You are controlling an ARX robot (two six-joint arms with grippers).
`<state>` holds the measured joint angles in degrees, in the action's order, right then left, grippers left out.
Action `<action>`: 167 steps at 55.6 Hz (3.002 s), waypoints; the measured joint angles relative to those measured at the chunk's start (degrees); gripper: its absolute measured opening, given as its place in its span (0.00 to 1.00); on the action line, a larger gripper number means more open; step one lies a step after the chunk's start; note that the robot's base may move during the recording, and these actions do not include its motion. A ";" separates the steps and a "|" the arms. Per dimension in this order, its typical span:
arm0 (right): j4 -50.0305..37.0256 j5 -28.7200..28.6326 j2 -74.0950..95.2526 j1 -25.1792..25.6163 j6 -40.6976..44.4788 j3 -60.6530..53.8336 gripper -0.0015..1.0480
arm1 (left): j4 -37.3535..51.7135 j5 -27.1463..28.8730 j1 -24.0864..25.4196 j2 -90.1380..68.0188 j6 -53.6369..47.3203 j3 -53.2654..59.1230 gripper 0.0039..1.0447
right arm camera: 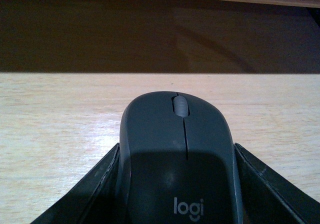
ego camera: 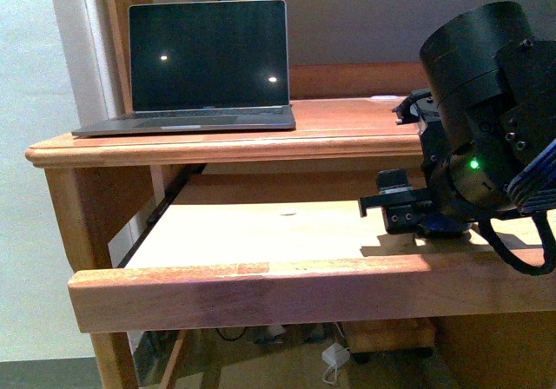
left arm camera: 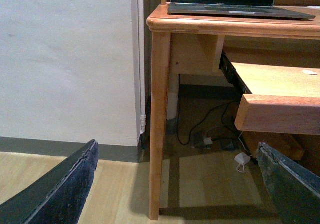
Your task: Place mouse
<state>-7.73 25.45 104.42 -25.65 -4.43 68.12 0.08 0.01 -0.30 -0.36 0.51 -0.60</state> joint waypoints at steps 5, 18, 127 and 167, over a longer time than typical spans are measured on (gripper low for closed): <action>-1.31 -1.66 -0.52 0.87 -0.39 -1.01 0.54 | 0.00 0.00 0.00 0.00 0.00 0.00 0.93; -2.93 -7.34 -7.98 2.54 -0.72 -7.74 0.54 | 0.00 0.00 0.00 0.00 0.00 0.00 0.93; -3.74 -4.33 15.58 -0.63 -1.55 37.11 0.93 | 0.00 0.00 0.00 0.00 0.00 0.00 0.93; -33.00 -60.50 -32.54 25.90 1.60 -44.98 0.93 | 0.00 0.00 0.00 0.00 0.00 0.00 0.93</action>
<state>-40.73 -35.05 71.88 0.25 -2.83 23.14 0.08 0.01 -0.30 -0.36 0.51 -0.60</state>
